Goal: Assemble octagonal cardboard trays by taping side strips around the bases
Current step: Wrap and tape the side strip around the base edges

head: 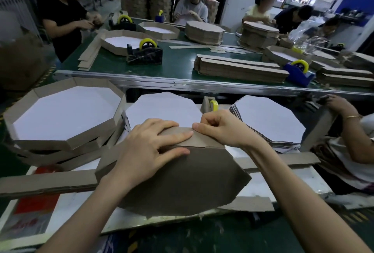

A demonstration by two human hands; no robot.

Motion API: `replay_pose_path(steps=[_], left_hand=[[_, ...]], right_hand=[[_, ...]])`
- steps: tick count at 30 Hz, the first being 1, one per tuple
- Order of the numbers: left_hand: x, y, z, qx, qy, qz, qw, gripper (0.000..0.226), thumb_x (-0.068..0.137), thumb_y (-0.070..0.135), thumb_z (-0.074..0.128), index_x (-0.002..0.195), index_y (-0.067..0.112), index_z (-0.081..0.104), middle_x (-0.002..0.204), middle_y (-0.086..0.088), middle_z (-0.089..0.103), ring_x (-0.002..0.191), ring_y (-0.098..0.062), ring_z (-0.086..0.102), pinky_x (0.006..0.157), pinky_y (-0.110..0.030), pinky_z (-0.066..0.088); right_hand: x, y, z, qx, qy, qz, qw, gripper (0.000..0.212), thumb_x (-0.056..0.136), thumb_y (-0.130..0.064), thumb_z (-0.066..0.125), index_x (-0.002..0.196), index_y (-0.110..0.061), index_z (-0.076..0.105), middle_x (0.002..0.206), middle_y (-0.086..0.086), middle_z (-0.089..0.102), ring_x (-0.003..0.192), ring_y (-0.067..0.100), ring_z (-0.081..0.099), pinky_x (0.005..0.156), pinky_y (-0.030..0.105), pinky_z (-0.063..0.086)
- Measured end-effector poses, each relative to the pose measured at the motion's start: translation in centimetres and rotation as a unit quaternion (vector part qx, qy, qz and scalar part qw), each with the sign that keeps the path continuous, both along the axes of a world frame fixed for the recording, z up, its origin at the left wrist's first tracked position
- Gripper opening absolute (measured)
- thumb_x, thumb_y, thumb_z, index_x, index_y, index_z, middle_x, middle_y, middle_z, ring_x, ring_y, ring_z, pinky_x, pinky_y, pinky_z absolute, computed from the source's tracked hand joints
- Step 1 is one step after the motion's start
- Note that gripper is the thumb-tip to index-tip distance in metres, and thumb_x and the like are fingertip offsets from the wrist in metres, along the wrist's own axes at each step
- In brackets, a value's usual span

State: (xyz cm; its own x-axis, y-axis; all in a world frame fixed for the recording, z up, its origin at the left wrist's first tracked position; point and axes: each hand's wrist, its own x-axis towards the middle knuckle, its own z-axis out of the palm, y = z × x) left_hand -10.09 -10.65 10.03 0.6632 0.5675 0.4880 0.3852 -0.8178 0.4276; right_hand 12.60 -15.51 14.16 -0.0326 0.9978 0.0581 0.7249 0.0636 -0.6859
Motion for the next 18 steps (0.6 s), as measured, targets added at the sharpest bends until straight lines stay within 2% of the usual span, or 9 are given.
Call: replay_pose_path(steps=[3,6,8,10,12,14,16,17,18], left_hand=[[0.4,-0.1,0.2,0.013,-0.007,-0.008,1.0,0.036,0.087,0.058,0.047,0.115,0.046,0.066,0.119,0.006,0.066,0.105,-0.019,0.058,0.084,-0.04,0.048],[0.6,0.2,0.4,0.02,-0.001,-0.021,1.0,0.035,0.086,0.055,0.049,0.112,0.042,0.068,0.116,0.003,0.069,0.097,-0.021,0.061,0.077,-0.04,0.053],[0.6,0.4,0.7,0.02,0.0,-0.018,1.0,0.036,0.085,0.056,0.049,0.113,0.042,0.066,0.115,0.003,0.069,0.095,-0.021,0.062,0.075,-0.037,0.054],[0.6,0.6,1.0,0.016,-0.012,-0.011,1.0,0.035,0.085,0.056,0.049,0.115,0.042,0.063,0.114,0.004,0.069,0.094,-0.021,0.062,0.073,-0.036,0.054],[0.4,0.9,1.2,0.01,-0.02,-0.007,1.0,0.036,0.085,0.057,0.049,0.116,0.043,0.062,0.115,0.005,0.069,0.096,-0.02,0.062,0.073,-0.038,0.054],[0.3,1.3,1.1,-0.006,-0.01,-0.004,1.0,0.038,0.084,0.059,0.047,0.116,0.045,0.061,0.118,0.006,0.067,0.1,-0.018,0.06,0.076,-0.039,0.054],[0.3,1.3,0.6,-0.028,-0.009,0.009,1.0,0.039,0.083,0.061,0.045,0.115,0.046,0.062,0.12,0.007,0.065,0.103,-0.014,0.057,0.081,-0.038,0.052],[0.5,1.4,0.4,-0.037,-0.017,0.018,0.999,0.039,0.083,0.061,0.045,0.114,0.046,0.063,0.121,0.008,0.065,0.103,-0.013,0.055,0.082,-0.038,0.051],[0.7,1.4,0.2,-0.043,-0.024,0.025,0.998,0.039,0.083,0.061,0.046,0.113,0.045,0.065,0.121,0.008,0.065,0.102,-0.012,0.055,0.083,-0.037,0.05]], right_hand=[[0.5,0.5,-0.6,-0.021,0.05,-0.008,0.999,0.052,0.097,-0.034,0.06,0.064,0.005,0.052,0.059,0.007,0.042,0.055,0.013,0.037,0.051,0.022,0.029],[1.7,2.1,-1.1,-0.071,0.117,-0.044,0.99,0.044,0.099,-0.041,0.055,0.077,-0.006,0.07,0.067,-0.001,0.062,0.062,0.007,0.055,0.057,0.016,0.042],[3.3,4.2,-2.3,-0.066,0.179,-0.112,0.975,0.033,0.101,-0.034,0.054,0.09,-0.009,0.073,0.079,-0.001,0.07,0.074,0.006,0.063,0.064,0.017,0.052],[5.4,6.8,-4.0,-0.064,0.205,-0.211,0.953,0.024,0.1,-0.025,0.055,0.097,-0.007,0.071,0.087,0.004,0.068,0.078,0.012,0.063,0.057,0.018,0.054],[7.7,9.1,-6.3,-0.096,0.182,-0.288,0.935,0.019,0.098,-0.018,0.054,0.102,-0.004,0.067,0.089,0.007,0.061,0.076,0.014,0.057,0.046,0.019,0.048],[10.1,11.0,-8.8,-0.136,0.158,-0.344,0.916,0.023,0.097,-0.012,0.051,0.11,0.001,0.064,0.092,0.01,0.056,0.081,0.021,0.055,0.056,0.027,0.051],[12.2,12.3,-11.0,-0.178,0.126,-0.372,0.902,0.03,0.095,-0.009,0.048,0.12,0.004,0.059,0.098,0.013,0.056,0.093,0.03,0.061,0.074,0.041,0.058],[13.0,12.7,-12.0,-0.2,0.098,-0.372,0.901,0.033,0.096,-0.01,0.047,0.125,0.003,0.056,0.105,0.014,0.057,0.101,0.033,0.063,0.078,0.041,0.057],[13.7,13.1,-12.7,-0.223,0.072,-0.37,0.899,0.035,0.096,-0.012,0.047,0.129,0.001,0.052,0.113,0.013,0.059,0.107,0.031,0.064,0.075,0.037,0.056]])
